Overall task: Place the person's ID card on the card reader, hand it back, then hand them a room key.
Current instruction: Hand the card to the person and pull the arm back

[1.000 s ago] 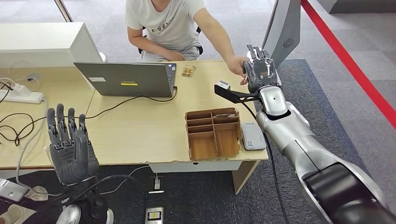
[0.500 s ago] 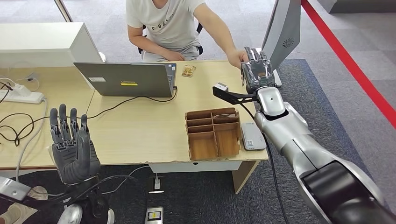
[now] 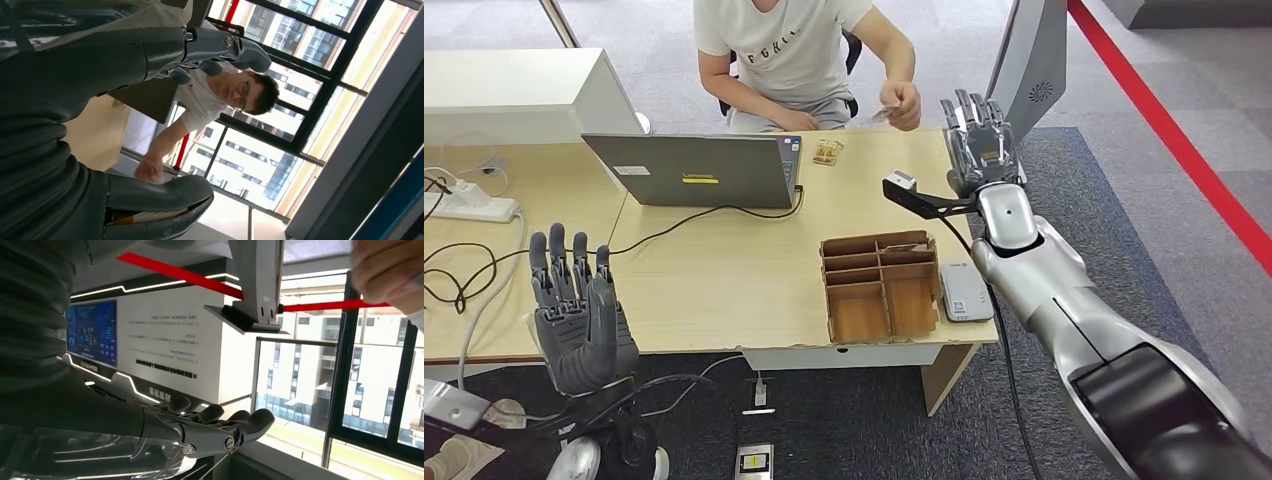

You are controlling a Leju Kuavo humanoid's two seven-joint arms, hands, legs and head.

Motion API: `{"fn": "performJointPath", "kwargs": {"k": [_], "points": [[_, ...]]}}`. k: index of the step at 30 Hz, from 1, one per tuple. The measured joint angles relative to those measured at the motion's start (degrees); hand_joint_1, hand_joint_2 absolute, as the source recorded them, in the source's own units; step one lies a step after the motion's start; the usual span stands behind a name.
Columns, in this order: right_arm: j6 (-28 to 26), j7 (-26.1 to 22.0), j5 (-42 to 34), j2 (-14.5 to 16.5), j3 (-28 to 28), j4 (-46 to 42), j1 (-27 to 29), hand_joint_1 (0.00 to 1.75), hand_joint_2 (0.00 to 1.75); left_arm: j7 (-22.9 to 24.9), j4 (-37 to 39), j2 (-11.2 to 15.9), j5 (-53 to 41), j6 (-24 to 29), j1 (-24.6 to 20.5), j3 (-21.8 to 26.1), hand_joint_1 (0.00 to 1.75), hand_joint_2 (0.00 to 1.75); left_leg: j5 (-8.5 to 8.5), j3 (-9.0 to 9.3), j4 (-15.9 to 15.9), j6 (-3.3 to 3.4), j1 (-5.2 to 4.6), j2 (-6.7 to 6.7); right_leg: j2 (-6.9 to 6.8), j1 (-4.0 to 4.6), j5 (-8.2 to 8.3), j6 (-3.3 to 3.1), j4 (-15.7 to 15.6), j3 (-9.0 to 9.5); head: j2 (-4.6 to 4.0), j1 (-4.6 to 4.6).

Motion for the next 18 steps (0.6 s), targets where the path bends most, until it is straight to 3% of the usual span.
{"fn": "performJointPath", "kwargs": {"k": [10, 18], "points": [[1.8, -0.3, -2.0, -4.8, -0.4, -9.5, 2.0, 0.00, 1.75, 0.0, -0.2, 0.0, -0.9, 1.1, 1.2, 0.7, 0.00, 1.75, -0.01, 0.02, 0.0, 0.00, 0.00, 0.00, 0.00, 0.00, 0.00, 0.00, 0.0, 0.01, 0.00, 0.01], [3.8, -0.5, -10.0, -10.4, -3.3, -25.2, 14.6, 0.00, 1.75, 0.0, -1.8, 0.4, -1.8, 3.8, 4.1, 2.1, 0.00, 1.75, -0.04, 0.02, 0.0, 0.00, 0.02, -0.04, -0.05, 0.02, -0.03, 0.00, 0.0, 0.05, 0.00, 0.02]]}}
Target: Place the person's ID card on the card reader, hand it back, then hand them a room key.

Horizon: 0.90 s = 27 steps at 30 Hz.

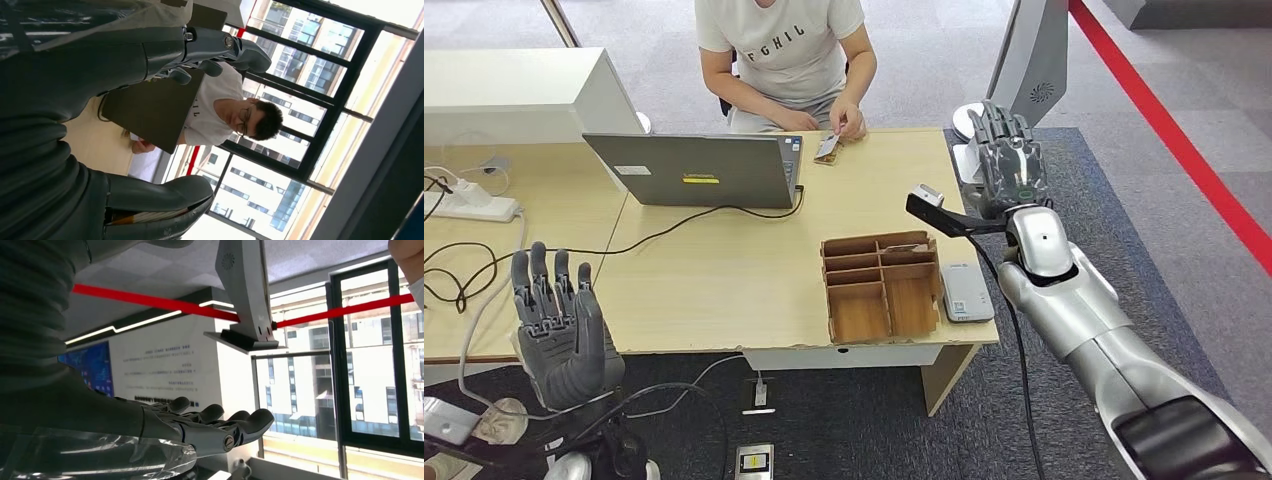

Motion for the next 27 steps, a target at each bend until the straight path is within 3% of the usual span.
{"fn": "performJointPath", "kwargs": {"k": [10, 12, 16, 19, 27], "points": [[0.2, 0.0, -1.0, -0.5, -0.4, -1.6, 1.3, 0.00, 1.75, 0.0, -0.2, 0.0, 0.0, 0.2, 0.3, 0.1, 0.00, 1.75, -0.01, 0.00, 0.0, 0.00, 0.00, 0.01, 0.01, 0.00, 0.00, 0.00, 0.0, -0.01, 0.00, -0.01], [0.6, -0.1, -2.6, -1.3, -1.0, -4.3, 3.5, 0.00, 1.75, 0.0, -0.4, 0.1, -0.1, 0.5, 0.6, 0.4, 0.00, 1.75, -0.01, -0.01, 0.0, 0.01, -0.01, 0.01, 0.02, -0.01, -0.01, 0.00, 0.0, -0.02, 0.00, -0.02], [4.7, -1.8, -14.1, -5.0, -4.0, -18.0, 13.6, 0.00, 1.75, 0.0, -2.1, 0.7, -0.3, 2.5, 2.0, 1.0, 0.00, 1.75, -0.01, -0.01, 0.0, 0.01, -0.01, 0.01, 0.01, -0.01, -0.02, 0.00, 0.0, -0.01, 0.00, 0.00], [6.5, -2.0, -16.9, -7.5, -5.3, -26.0, 18.3, 0.00, 1.75, 0.0, -3.0, 1.6, 0.6, 3.6, 2.2, 1.0, 0.00, 1.75, 0.00, -0.01, 0.0, 0.00, -0.01, 0.02, 0.02, -0.01, -0.02, 0.01, 0.0, -0.01, 0.00, 0.01], [6.3, -2.8, -15.9, -7.3, -4.8, -26.4, 16.1, 0.00, 1.75, 0.0, -3.1, 2.0, 2.3, 4.0, 0.2, 0.1, 0.00, 1.75, 0.00, -0.02, 0.0, 0.00, -0.01, 0.02, 0.02, -0.01, -0.02, 0.00, 0.0, 0.00, 0.00, -0.01]]}}
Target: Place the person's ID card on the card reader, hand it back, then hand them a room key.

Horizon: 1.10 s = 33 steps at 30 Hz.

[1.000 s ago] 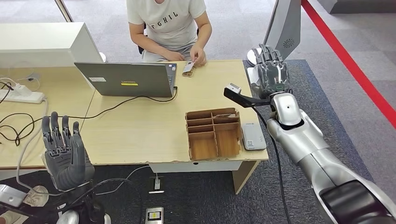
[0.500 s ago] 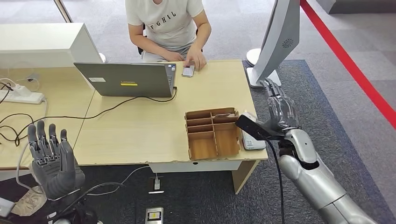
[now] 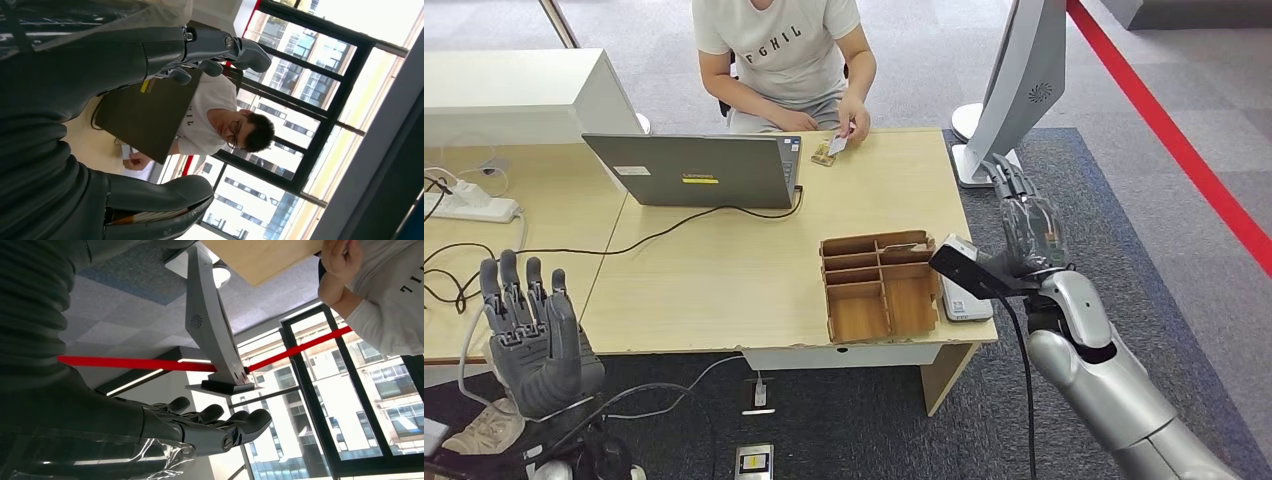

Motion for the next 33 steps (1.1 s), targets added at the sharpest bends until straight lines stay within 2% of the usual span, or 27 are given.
{"fn": "performJointPath", "kwargs": {"k": [6, 17, 24, 33], "points": [[-1.2, -1.2, 2.8, 2.0, 1.5, 4.4, -3.0, 0.00, 1.75, 0.0, 0.0, 0.0, -0.2, -0.3, -1.1, -0.9, 0.00, 1.75, 0.00, -0.01, 0.0, 0.00, 0.01, 0.00, -0.01, 0.01, 0.00, 0.00, 0.0, 0.01, 0.00, -0.01], [-1.8, -5.4, 6.3, 8.8, 5.6, 16.1, -6.5, 0.00, 1.75, 0.4, -1.1, 0.5, -7.0, 2.5, -4.6, -2.0, 0.00, 1.75, 0.01, -0.05, 0.0, 0.00, 0.03, -0.01, -0.03, 0.03, -0.01, 0.00, 0.0, -0.01, 0.00, 0.01], [-1.6, -8.8, 7.8, 13.8, 7.5, 22.8, -8.4, 0.00, 1.75, 7.4, -5.5, 2.9, -16.7, 7.3, -10.3, -3.1, 0.00, 1.75, 0.03, -0.04, 0.0, -0.02, 0.04, -0.02, -0.03, 0.05, 0.00, -0.01, 0.0, -0.01, 0.00, -0.01], [-1.0, -10.3, 7.6, 17.3, 8.8, 27.6, -9.7, 0.00, 1.75, 10.4, -9.9, 5.2, -20.9, 8.1, -15.4, -5.2, 0.00, 1.75, 0.03, -0.04, 0.0, -0.02, 0.03, -0.01, -0.04, 0.04, 0.00, 0.00, 0.0, -0.01, 0.00, 0.01]]}}
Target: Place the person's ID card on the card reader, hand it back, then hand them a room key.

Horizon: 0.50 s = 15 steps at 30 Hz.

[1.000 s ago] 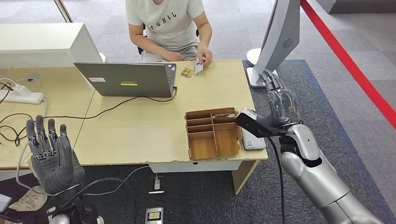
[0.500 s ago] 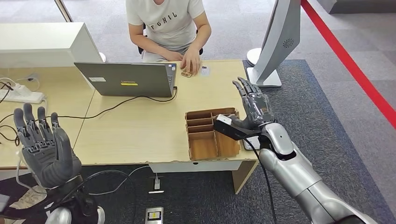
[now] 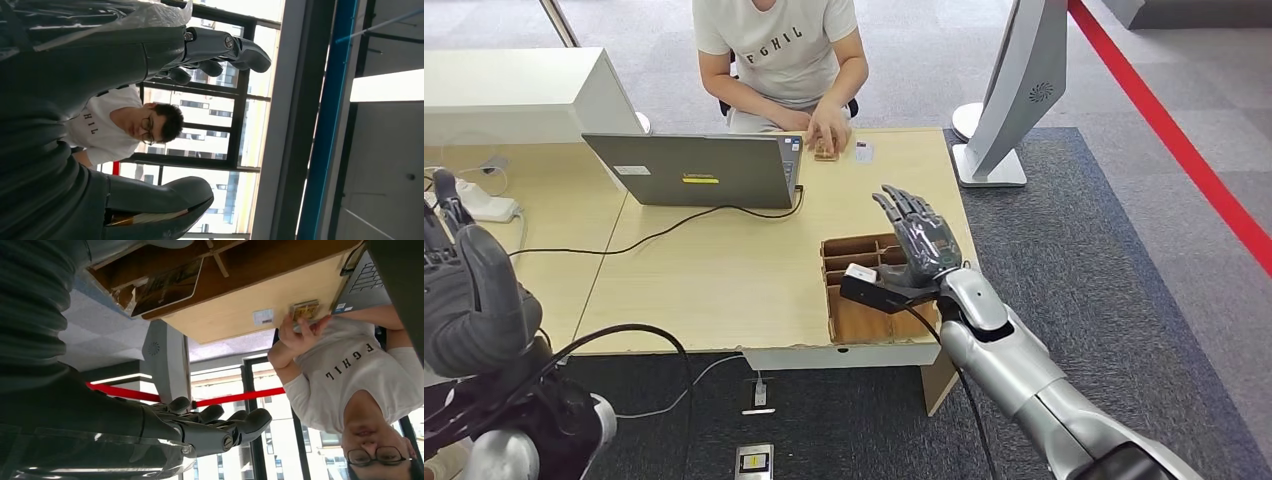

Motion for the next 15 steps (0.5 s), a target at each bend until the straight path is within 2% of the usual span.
{"fn": "performJointPath", "kwargs": {"k": [8, 15], "points": [[1.3, 0.7, 0.0, 0.9, 0.8, 1.9, -0.1, 0.00, 1.75, 0.2, -1.6, 1.3, -0.2, 0.9, -0.1, -1.2, 0.00, 1.75, 0.00, 0.01, 0.0, 0.00, 0.00, 0.01, 0.00, 0.00, 0.00, 0.00, 0.0, -0.02, 0.00, -0.01], [0.6, 3.9, -0.5, -1.0, 0.8, 3.4, -0.6, 0.00, 1.75, 0.4, -2.3, 2.2, -0.4, 1.5, -0.1, -1.9, 0.00, 1.75, 0.00, 0.01, 0.0, 0.00, -0.01, 0.01, 0.00, -0.01, 0.01, 0.00, 0.0, -0.02, 0.00, -0.01]]}}
